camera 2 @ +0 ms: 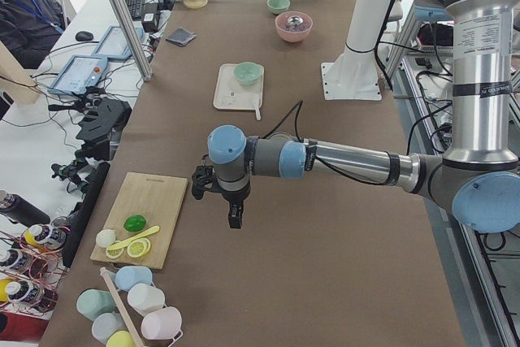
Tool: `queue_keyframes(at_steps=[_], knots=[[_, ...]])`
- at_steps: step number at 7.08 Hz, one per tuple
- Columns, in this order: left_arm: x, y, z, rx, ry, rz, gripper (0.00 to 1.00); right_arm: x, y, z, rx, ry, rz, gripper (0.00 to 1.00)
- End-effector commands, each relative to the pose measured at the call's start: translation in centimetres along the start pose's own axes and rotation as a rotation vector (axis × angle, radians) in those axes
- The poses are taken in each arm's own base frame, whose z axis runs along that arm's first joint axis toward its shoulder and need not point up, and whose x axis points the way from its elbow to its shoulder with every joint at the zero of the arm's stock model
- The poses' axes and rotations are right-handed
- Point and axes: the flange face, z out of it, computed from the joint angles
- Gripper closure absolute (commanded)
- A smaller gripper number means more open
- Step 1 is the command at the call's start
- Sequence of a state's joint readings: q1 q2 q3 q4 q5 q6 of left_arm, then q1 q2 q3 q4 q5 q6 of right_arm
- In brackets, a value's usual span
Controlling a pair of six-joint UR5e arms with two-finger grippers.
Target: Stack green bowls together
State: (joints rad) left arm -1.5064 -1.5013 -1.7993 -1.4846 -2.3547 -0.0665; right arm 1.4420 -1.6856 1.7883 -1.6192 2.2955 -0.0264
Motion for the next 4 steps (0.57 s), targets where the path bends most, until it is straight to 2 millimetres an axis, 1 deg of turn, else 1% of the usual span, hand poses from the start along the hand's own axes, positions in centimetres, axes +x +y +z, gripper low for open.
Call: queue_keyframes(at_steps=[1, 2, 3, 4], knots=[[1.2, -1.6, -1.1, 0.026, 0.006, 0.014, 0.02, -1.0, -0.8, -1.1, 0.025, 0.003, -0.020, 0.00], [2.0, -2.9, -1.8, 0.042, 0.007, 0.034, 0.02, -2.3, -1.9, -2.7, 0.108, 0.006, -0.093, 0.00], [3.1, -4.1, -2.9, 0.065, 0.009, 0.053, 0.02, -2.9, -2.5, -3.7, 0.237, 0.036, -0.195, 0.00], [3.9, -4.8, -3.6, 0.096, 0.013, 0.086, 0.02, -3.5, -3.1, -4.7, 0.323, 0.062, -0.244, 0.00]])
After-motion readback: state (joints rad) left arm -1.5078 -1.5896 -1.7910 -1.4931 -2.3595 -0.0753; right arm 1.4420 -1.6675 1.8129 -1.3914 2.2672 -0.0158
